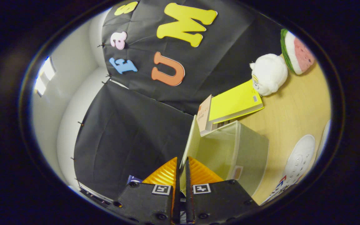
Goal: Open the storage box then place both shoes into the box .Put the left shoe in first, then the right shoe, with the right side of both shoes facing outward in a uniform manner.
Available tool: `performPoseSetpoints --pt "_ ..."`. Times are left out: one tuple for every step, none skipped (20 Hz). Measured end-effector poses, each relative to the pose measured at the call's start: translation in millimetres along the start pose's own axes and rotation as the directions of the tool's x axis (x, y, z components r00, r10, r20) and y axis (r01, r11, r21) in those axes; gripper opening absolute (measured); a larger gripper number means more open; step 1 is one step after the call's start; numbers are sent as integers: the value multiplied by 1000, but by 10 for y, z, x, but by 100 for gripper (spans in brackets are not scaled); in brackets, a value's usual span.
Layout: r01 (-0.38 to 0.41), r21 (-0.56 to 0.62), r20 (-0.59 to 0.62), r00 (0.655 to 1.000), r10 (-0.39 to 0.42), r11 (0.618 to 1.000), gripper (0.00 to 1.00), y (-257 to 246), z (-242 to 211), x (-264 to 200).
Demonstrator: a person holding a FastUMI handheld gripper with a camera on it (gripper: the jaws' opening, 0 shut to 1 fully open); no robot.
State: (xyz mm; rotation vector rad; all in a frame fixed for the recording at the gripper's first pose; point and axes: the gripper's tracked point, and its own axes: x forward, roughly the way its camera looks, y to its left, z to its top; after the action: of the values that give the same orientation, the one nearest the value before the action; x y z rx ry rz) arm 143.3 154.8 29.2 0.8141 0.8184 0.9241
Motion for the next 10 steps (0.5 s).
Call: performPoseSetpoints --pt "-2 -10 -2 1000 2 1000 12 85 2 70" --pt "-13 -17 -5 1000 13 1000 12 185 -11 132" --pt "-31 -22 -8 999 31 999 12 286 -15 208" --pt "-45 -24 -7 999 45 999 12 379 -14 284" --pt "-54 -13 -3 999 54 998 12 442 -4 367" --pt "-64 0 5 998 64 998 12 514 3 464" --pt "-70 1 10 997 70 998 12 581 1 554" --pt "-75 5 12 997 75 997 12 645 -28 653" --pt "-83 10 7 997 83 997 12 719 -50 763" --pt "-94 12 5 996 94 995 12 810 -73 870"
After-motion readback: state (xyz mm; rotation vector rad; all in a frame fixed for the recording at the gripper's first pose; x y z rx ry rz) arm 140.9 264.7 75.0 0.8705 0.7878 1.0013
